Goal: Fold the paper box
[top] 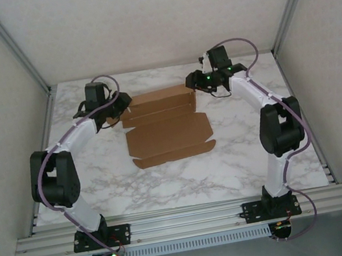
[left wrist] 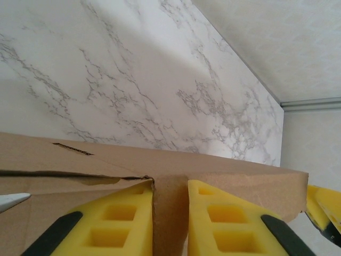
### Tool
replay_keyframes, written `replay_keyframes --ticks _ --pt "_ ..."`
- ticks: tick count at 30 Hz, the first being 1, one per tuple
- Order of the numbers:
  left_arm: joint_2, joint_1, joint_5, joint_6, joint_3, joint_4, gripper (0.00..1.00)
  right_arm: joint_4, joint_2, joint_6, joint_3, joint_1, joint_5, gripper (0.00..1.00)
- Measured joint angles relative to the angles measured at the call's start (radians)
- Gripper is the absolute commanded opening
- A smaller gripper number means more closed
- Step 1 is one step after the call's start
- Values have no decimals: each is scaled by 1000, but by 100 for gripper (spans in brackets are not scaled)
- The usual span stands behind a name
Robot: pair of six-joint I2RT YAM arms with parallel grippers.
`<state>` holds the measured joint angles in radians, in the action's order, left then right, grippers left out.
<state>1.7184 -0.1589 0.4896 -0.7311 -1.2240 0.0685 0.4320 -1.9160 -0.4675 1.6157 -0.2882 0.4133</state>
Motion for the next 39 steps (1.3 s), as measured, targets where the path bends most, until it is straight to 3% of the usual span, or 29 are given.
replay_keyframes --ticks 7,10,15,17,20,22,27,32,39 --pt "-7 2 -42 41 -4 34 42 5 -29 3 15 0 -1 37" --pt "-37 17 -53 51 24 40 45 4 -29 3 15 0 -6 36" --pt "-113 51 -72 55 97 31 42 1 -29 8 16 0 -19 36" --pt "-149 66 -73 58 140 18 35 2 -31 10 19 0 -20 36" --pt "-178 87 -87 72 177 19 18 6 -34 11 25 0 -23 35" --pt "-177 94 -107 80 182 23 15 10 -37 13 31 0 -26 35" --pt "-163 95 -132 85 209 26 18 22 -43 33 45 -5 -37 35" --pt "-89 95 -151 82 229 26 31 36 -45 45 55 -11 -53 36" --pt "11 76 -175 65 235 25 37 45 -46 60 61 -16 -55 36"
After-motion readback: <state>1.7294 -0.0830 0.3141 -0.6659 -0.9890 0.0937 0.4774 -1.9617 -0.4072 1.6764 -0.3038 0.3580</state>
